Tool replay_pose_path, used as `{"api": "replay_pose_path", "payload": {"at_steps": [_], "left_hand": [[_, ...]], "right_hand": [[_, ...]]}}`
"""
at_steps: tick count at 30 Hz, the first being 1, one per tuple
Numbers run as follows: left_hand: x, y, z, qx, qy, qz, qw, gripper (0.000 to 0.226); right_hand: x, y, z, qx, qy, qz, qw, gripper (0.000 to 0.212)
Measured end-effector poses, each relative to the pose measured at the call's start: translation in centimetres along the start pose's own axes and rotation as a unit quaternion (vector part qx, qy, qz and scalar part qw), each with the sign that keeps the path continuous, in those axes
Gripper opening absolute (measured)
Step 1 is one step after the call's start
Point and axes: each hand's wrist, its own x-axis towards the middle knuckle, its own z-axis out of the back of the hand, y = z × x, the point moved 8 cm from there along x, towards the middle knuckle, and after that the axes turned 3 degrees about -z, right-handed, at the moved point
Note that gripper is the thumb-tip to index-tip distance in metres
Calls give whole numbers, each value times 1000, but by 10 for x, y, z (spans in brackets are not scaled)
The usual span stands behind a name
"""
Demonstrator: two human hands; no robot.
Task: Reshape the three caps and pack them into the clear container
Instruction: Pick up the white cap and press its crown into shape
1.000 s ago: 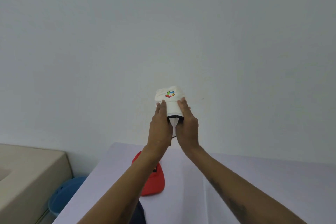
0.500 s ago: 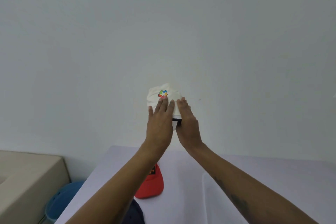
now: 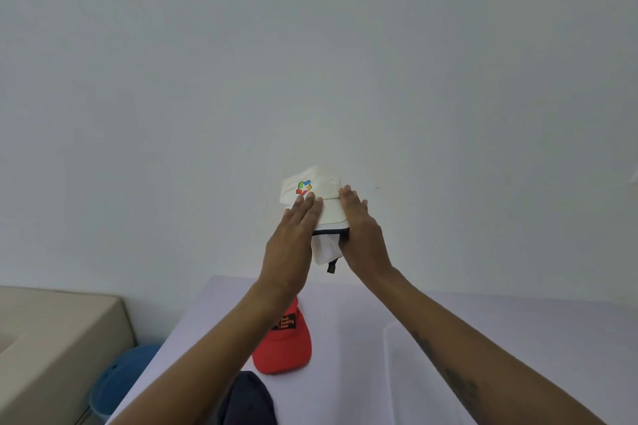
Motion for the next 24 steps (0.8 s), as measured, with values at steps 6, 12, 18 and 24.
{"api": "replay_pose_path", "payload": {"at_steps": [6, 12, 18, 24], "left_hand": [[2, -31, 7, 39, -7, 2, 999, 49], [-10, -33, 14, -129, -104, 81, 983, 44], [-10, -5, 19, -25, -51, -8, 998, 48], [4, -33, 22, 76, -28, -39, 996, 43]], "right_hand": [[-18, 11, 3, 53, -70, -31, 996, 64], [-26, 32, 18, 251, -121, -123, 952, 28], [-6, 21, 9, 46, -36, 15, 998, 61], [-2, 17, 18, -12, -69, 46, 996, 53]]}}
